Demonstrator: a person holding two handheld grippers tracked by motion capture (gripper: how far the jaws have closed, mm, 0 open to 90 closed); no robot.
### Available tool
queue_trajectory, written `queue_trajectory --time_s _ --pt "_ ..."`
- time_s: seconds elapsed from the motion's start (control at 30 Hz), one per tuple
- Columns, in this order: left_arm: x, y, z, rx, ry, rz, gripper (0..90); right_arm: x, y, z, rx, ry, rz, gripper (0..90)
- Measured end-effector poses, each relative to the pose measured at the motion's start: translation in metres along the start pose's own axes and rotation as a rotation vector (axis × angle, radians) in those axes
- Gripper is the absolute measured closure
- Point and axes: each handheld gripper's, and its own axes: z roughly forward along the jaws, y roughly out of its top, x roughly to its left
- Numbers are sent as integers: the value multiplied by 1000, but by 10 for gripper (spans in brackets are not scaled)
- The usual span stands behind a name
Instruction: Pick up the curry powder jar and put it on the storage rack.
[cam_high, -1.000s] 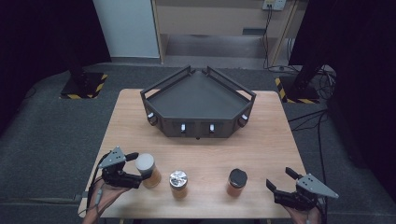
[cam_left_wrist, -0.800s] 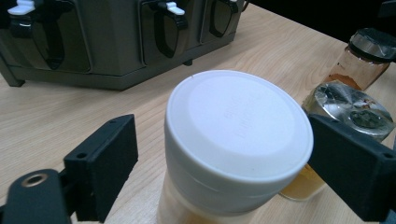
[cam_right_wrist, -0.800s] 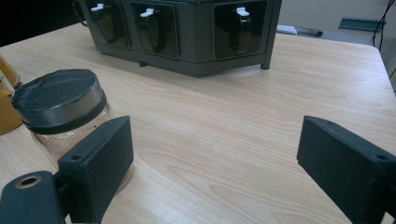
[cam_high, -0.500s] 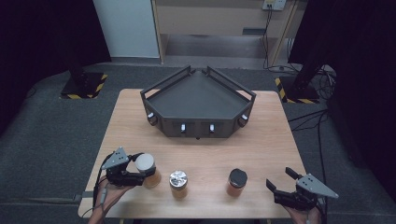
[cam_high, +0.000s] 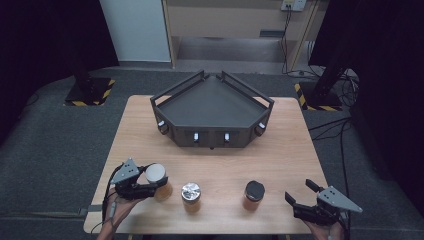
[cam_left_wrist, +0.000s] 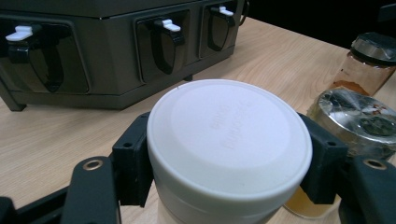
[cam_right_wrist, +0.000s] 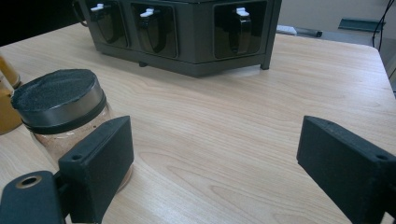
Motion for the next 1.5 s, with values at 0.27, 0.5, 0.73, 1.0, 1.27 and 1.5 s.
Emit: queue_trajectory --time_s 0.27,0.5,0.73,1.0,1.27,1.5 --pt "-1 9 2 -4 2 -4 319 0 0 0 1 2 0 108" --pt "0 25 7 -9 -8 -6 319 0 0 0 0 3 1 108" --pt "3 46 13 -4 -17 -1 319 -1 0 0 -1 4 2 108" --pt "6 70 18 -7 -16 -3 320 -1 -1 0 -3 4 4 108" --pt "7 99 22 -9 -7 1 320 -1 -1 0 -4 4 5 108" --pt "8 125 28 -10 -1 -3 320 -1 -1 0 -5 7 5 108"
